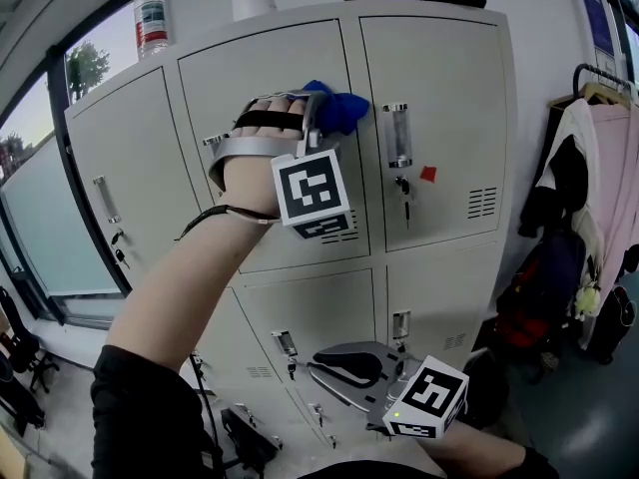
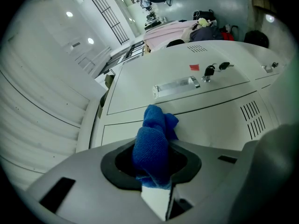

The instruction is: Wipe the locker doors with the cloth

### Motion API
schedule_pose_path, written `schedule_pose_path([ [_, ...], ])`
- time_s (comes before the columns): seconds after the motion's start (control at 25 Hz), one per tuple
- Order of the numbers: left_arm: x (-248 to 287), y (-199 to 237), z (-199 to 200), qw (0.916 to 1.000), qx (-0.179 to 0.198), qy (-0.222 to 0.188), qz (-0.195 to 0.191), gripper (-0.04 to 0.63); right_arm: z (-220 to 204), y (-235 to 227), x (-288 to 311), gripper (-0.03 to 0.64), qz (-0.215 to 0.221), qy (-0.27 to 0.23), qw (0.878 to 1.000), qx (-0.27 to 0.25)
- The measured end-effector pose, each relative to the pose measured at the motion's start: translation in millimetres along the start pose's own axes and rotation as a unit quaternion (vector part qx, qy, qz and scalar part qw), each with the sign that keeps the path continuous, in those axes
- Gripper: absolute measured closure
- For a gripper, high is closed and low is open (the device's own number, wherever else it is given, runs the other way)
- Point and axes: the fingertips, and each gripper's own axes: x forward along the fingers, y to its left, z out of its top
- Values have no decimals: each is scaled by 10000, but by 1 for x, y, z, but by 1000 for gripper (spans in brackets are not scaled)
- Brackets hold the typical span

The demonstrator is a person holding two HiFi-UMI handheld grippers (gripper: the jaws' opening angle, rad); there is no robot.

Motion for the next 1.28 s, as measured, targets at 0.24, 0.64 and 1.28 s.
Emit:
schedule_pose_path([
  [0.24,-17,2,-20,9998,-171,-30,38,483,-1,6,7,565,135,16,9999,5],
  [0.64,-59,-10,-118,9980,-276,568,-52,483,-10,26,41,565,699,64,9975,107],
  [1.28,-30,-41,-48,9992,257,284,-144,483,-10,12,19,565,311,18,9994,126],
])
